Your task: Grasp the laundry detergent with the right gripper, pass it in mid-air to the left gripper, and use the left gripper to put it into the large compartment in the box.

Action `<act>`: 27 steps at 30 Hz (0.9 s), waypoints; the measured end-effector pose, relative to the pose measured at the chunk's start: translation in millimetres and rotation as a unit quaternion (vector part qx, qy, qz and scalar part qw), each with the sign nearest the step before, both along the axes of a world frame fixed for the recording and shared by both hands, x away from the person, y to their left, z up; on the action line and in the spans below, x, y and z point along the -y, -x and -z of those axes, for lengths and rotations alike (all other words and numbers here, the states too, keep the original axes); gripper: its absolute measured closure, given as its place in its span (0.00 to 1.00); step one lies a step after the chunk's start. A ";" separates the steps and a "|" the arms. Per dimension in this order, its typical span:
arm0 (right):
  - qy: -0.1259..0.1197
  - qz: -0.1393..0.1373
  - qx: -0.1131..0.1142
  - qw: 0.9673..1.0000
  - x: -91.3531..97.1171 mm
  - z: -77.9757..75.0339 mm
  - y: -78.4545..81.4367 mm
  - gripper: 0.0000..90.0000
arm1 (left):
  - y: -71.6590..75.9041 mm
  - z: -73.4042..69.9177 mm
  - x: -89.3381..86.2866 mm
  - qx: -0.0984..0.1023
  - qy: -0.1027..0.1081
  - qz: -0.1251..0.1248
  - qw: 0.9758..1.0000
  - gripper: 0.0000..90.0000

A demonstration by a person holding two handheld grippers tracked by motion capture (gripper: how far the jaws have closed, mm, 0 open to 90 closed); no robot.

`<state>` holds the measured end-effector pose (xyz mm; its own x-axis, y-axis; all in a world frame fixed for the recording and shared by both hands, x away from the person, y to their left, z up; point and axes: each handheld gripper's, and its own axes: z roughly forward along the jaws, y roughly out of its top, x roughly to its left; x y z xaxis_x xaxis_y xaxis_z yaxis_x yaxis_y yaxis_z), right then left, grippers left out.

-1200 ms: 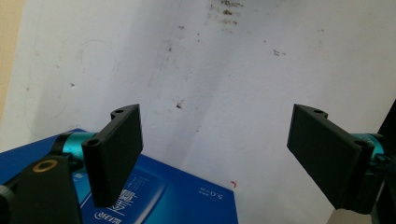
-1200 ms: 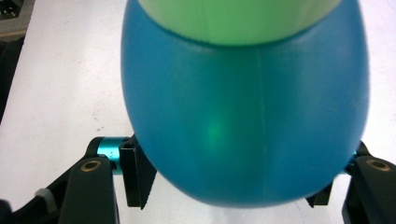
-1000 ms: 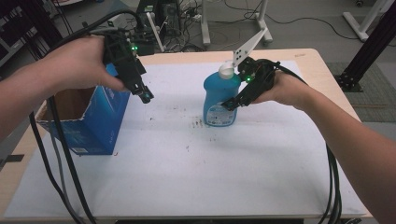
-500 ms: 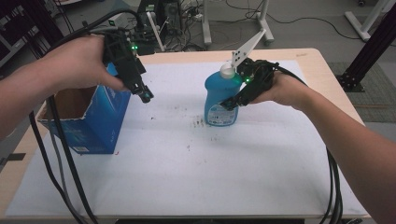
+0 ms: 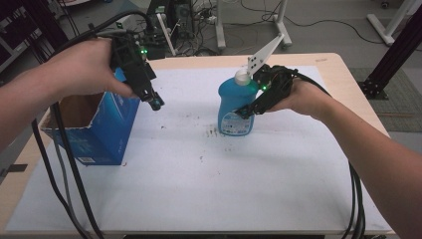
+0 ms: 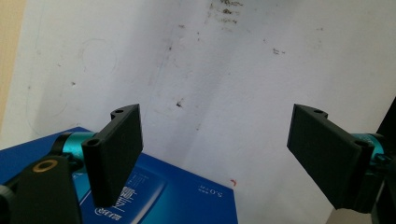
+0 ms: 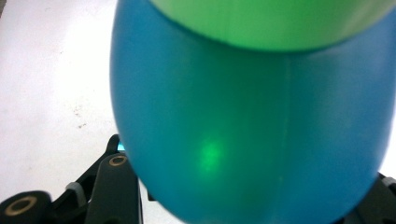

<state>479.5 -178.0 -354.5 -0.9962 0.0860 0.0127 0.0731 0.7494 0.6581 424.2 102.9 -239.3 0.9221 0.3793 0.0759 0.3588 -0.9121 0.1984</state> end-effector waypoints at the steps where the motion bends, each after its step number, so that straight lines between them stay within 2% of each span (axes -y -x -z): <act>1: -0.001 0.000 0.001 1.000 0.1 0.1 0.2 0.52 | 0.0 -0.3 -0.1 0.000 0.000 0.000 1.000 0.20; 5: -0.001 -0.002 0.004 1.000 -0.2 -0.1 0.8 0.53 | 0.1 -1.3 -0.6 0.000 0.001 0.001 1.000 0.20; 9: -0.003 -0.006 -0.008 1.000 -1.0 -2.8 3.9 0.53 | 0.7 -5.8 -0.3 0.000 0.004 0.006 1.000 0.20; 14: -0.013 -0.007 -0.011 1.000 0.3 -13.9 9.3 0.53 | 1.4 -14.5 1.9 0.001 0.008 0.018 1.000 0.20; 19: -0.031 0.001 -0.021 0.999 4.7 -31.6 16.9 0.53 | 5.3 -33.4 8.2 -0.004 0.038 0.037 0.999 0.20; 22: -0.032 -0.003 -0.024 0.999 5.6 -46.3 23.2 0.53 | 6.8 -47.3 13.7 -0.006 0.052 0.056 0.997 0.20; 27: -0.036 -0.013 -0.016 0.999 1.6 -71.2 34.6 0.53 | 10.4 -71.4 25.5 -0.010 0.082 0.086 0.993 0.20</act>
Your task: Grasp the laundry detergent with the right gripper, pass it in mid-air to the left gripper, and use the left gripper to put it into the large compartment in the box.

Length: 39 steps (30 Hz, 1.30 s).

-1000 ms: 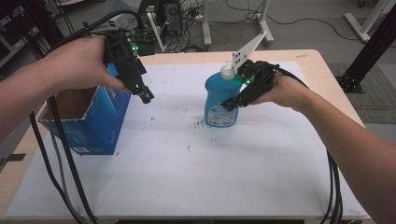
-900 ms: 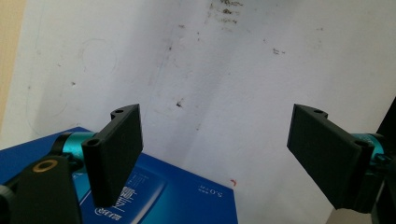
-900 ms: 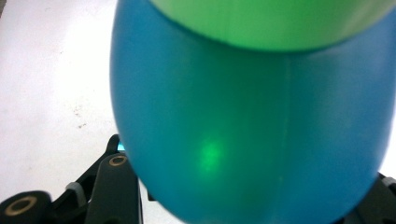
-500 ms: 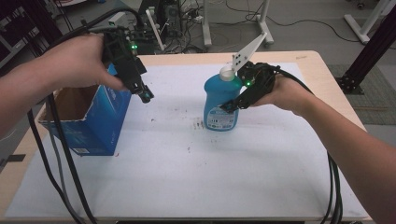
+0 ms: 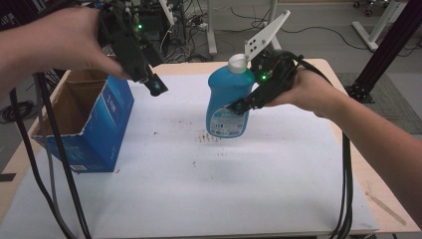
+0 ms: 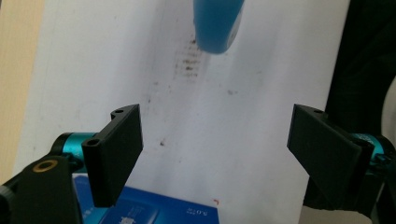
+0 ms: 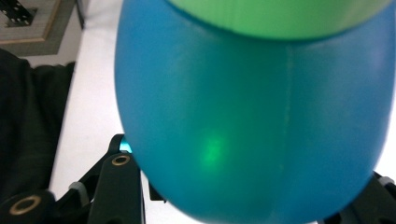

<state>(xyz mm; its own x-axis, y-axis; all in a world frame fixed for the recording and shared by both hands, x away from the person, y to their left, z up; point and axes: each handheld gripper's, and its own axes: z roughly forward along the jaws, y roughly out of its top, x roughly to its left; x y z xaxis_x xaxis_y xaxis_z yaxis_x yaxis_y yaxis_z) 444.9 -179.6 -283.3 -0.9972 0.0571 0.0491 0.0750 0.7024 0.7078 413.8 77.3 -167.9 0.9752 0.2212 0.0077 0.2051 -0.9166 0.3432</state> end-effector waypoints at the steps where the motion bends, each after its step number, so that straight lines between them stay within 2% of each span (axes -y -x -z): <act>1: -0.005 -0.002 0.000 1.000 -1.2 -6.5 3.8 0.53 | 0.8 -4.4 2.6 0.001 0.002 0.007 1.000 0.20; 5: -0.010 -0.010 -0.002 1.000 -7.2 -20.8 12.5 0.53 | 3.5 -16.5 13.5 -0.004 0.012 0.030 0.999 0.20; 12: 0.005 -0.030 0.000 1.000 -25.2 -39.1 26.8 0.53 | 5.9 -26.1 29.5 -0.003 0.022 0.052 0.998 0.20; 20: 0.028 -0.043 0.005 0.999 -47.7 -53.8 35.9 0.53 | 10.5 -26.5 43.4 -0.007 0.010 0.065 0.998 0.20; 32: 0.042 -0.058 0.003 0.997 -63.2 -58.6 41.5 0.53 | 14.6 -22.0 53.7 -0.013 -0.006 0.069 0.998 0.20; 34: 0.042 -0.057 -0.001 0.997 -63.2 -58.9 41.6 0.53 | 14.9 -20.9 55.3 -0.015 -0.006 0.067 0.998 0.20; 37: 0.040 -0.047 0.006 0.998 -63.1 -58.7 40.6 0.53 | 15.5 -20.0 57.8 -0.016 -0.008 0.063 0.998 0.20; 39: 0.040 -0.045 0.000 0.998 -62.4 -58.9 40.4 0.53 | 15.1 -19.7 59.2 -0.018 -0.009 0.064 0.998 0.20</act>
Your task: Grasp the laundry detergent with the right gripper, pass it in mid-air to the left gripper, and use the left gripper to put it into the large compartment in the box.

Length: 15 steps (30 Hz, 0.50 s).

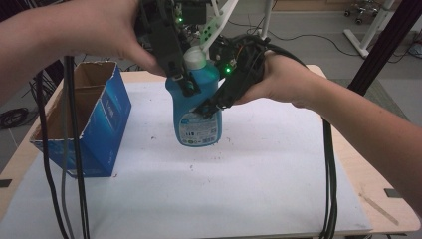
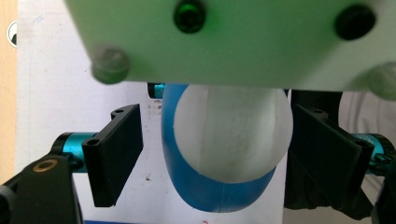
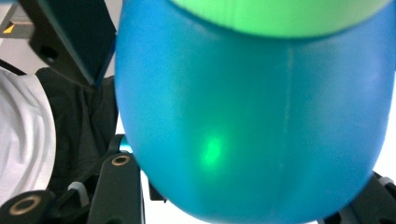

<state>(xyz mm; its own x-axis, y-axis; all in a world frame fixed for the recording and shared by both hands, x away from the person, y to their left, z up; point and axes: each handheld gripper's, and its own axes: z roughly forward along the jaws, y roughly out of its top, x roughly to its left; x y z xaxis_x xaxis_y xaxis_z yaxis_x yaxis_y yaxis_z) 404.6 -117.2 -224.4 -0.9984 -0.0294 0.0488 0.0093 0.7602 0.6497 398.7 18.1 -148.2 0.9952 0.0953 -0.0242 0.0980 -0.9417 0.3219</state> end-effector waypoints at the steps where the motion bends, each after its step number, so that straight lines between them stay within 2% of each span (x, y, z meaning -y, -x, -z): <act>1: -0.001 -0.002 0.002 1.000 0.4 0.0 -0.2 0.53 | 0.0 0.6 0.6 -0.002 0.002 -0.002 1.000 0.20; 3: -0.006 -0.011 0.014 1.000 0.9 0.2 -2.2 0.53 | -0.1 1.8 2.0 -0.004 -0.001 -0.004 1.000 0.21; 5: -0.001 0.010 0.001 1.000 1.1 -1.1 1.4 0.53 | 0.0 3.2 3.6 -0.006 -0.005 -0.004 1.000 0.21; 7: -0.006 -0.006 -0.006 1.000 2.7 -1.9 0.8 0.53 | 0.6 3.8 5.0 -0.007 -0.004 -0.005 1.000 0.21; 15: -0.007 -0.006 -0.003 1.000 4.0 -2.2 0.3 0.53 | -0.6 4.1 6.1 -0.012 -0.002 -0.006 1.000 0.24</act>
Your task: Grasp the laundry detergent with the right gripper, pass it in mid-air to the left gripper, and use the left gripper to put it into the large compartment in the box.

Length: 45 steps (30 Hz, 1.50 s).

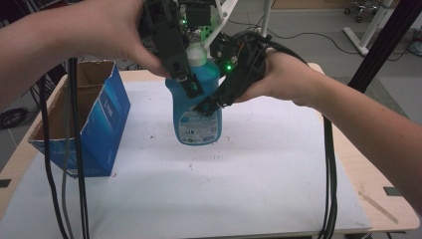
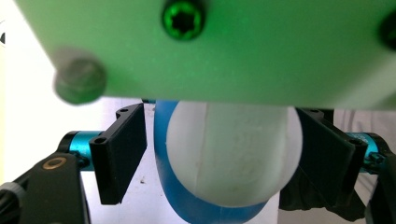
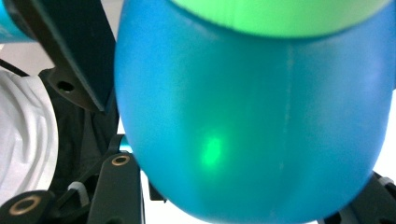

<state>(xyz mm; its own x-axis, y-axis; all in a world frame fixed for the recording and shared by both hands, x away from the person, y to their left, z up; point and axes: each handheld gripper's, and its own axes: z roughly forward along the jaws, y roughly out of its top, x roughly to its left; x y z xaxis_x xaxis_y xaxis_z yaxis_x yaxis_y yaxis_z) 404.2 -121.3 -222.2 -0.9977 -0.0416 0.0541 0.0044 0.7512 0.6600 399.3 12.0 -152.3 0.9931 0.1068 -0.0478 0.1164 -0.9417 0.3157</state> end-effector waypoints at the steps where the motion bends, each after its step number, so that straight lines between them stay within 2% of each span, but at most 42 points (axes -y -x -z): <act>1: 0.000 0.000 -0.001 1.000 0.3 -0.4 0.0 0.53 | -0.5 -0.2 -0.2 -0.002 -0.002 0.001 1.000 0.25; 25: 0.002 0.005 -0.002 1.000 0.7 0.5 -1.0 0.53 | -2.4 0.8 -0.9 -0.007 0.002 -0.011 1.000 0.34; 45: 0.005 0.003 0.001 1.000 -0.6 2.9 -3.1 0.53 | -4.7 2.6 -0.3 -0.014 -0.003 -0.010 1.000 0.39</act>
